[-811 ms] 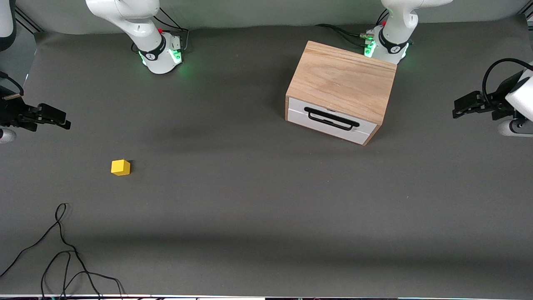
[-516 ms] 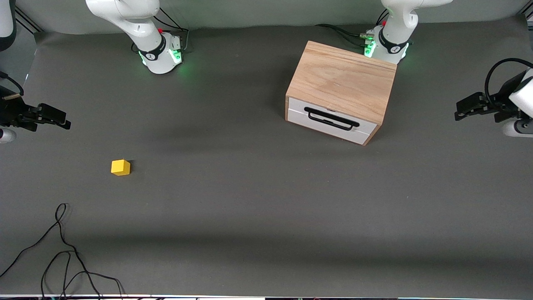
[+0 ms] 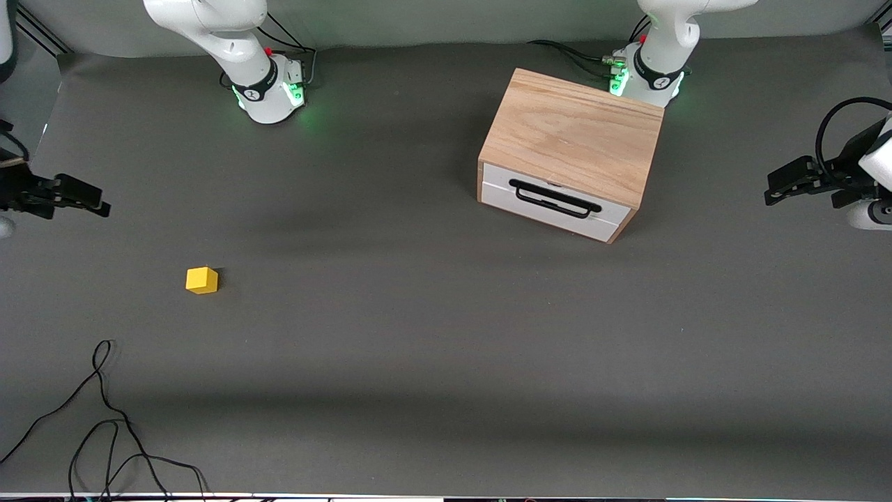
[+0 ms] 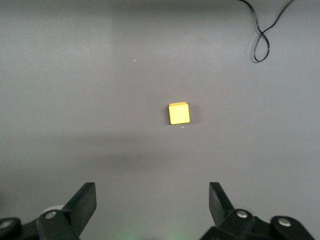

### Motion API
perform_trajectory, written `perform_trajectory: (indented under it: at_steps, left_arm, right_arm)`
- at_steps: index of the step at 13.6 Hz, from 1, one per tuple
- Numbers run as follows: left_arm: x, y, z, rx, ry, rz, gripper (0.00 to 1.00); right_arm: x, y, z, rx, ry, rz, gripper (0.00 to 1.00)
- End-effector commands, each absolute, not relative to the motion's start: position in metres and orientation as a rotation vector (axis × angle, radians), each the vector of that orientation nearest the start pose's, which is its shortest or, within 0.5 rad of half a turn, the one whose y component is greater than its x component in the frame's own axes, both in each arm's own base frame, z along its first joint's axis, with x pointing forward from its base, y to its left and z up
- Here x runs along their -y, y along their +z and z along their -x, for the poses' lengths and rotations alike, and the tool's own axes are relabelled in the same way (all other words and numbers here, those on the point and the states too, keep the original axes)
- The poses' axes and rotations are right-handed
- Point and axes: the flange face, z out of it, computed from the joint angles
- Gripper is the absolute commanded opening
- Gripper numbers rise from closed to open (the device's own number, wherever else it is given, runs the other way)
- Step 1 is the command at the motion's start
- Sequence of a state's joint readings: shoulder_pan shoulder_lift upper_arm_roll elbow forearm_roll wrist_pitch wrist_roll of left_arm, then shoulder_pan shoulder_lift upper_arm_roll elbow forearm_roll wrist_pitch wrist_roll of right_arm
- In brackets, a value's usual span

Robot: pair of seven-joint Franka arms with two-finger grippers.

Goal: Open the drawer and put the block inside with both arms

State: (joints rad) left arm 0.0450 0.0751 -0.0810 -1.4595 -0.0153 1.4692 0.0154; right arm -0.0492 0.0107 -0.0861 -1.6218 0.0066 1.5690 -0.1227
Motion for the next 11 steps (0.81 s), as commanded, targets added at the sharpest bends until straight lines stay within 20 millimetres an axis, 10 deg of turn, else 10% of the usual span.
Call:
perform_trajectory:
  at_steps: [1, 5, 11]
  left_arm:
    - [0.019, 0.633, -0.559, -0.1, 0.082, 3.153, 1.0]
    - [0.019, 0.632, -0.558, -0.101, 0.089, 3.155, 1.0]
    - [0.019, 0.632, -0.558, -0.101, 0.089, 3.155, 1.0]
  right_arm:
    - [0.115, 0.598, -0.542, 0.043, 0.092, 3.136, 1.0]
    - [0.122, 0.585, -0.544, 0.065, 0.104, 3.133, 1.0]
    - [0.112, 0.496, -0.551, 0.091, 0.05, 3.129, 1.0]
